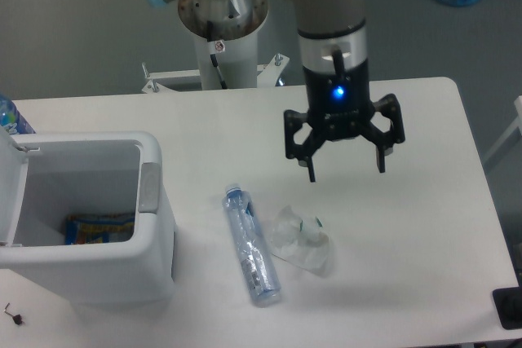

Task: Place the trash in the trash can
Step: 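Move the open gripper over the crumpled clear plastic wrap and lower, then close the gripper on the clear plastic wrap and lift it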

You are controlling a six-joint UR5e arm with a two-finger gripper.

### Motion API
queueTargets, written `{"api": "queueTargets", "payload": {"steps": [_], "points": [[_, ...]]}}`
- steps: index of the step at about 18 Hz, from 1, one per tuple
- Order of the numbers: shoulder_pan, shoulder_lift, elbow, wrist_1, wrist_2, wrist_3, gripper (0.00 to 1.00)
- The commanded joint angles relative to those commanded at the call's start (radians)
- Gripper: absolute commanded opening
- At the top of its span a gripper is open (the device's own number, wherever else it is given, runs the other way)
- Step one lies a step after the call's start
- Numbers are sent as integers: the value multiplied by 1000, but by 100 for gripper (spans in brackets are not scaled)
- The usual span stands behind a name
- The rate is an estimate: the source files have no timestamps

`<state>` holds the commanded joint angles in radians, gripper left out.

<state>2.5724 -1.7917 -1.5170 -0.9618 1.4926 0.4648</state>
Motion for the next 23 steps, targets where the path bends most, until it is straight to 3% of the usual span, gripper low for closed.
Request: {"api": "queueTargets", "payload": {"steps": [11,23], "points": [[19,-110,-115,3,15,-3,100],[-54,-207,-135,0,14,-132,100]]}}
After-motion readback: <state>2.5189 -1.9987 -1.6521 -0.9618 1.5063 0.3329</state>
